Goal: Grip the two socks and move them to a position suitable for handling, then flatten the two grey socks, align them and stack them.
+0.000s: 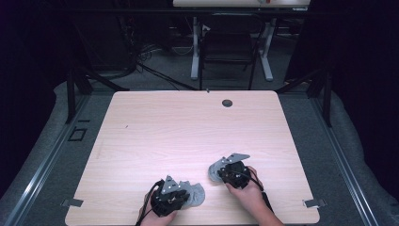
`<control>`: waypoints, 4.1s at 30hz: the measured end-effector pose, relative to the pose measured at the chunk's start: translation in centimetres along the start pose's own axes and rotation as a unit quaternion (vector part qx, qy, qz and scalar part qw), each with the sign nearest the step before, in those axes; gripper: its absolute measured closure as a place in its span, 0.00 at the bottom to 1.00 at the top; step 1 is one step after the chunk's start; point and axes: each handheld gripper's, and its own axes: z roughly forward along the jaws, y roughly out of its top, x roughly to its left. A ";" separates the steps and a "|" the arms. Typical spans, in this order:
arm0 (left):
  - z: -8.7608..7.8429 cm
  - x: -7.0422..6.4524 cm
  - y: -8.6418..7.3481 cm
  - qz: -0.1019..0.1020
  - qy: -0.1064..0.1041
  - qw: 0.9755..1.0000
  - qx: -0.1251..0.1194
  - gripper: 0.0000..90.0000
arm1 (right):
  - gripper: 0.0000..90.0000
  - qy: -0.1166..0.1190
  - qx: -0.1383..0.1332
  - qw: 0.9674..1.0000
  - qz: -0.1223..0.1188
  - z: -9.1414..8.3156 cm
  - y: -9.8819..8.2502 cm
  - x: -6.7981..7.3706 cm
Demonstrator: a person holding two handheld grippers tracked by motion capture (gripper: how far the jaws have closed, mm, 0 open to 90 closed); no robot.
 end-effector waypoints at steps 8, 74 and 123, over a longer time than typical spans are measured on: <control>0.0 0.0 0.0 0.001 -0.002 1.000 0.000 0.86 | 0.86 0.025 -0.006 1.000 0.003 2.1 1.9 2.4; -0.6 -0.6 0.6 0.010 -0.019 0.999 -0.024 0.69 | 0.87 0.068 -0.032 0.995 -0.062 -2.1 -1.2 5.9; -1.8 -0.1 1.0 0.015 -0.014 0.999 -0.027 0.96 | 0.93 0.094 -0.015 0.993 -0.073 -0.1 -1.5 6.6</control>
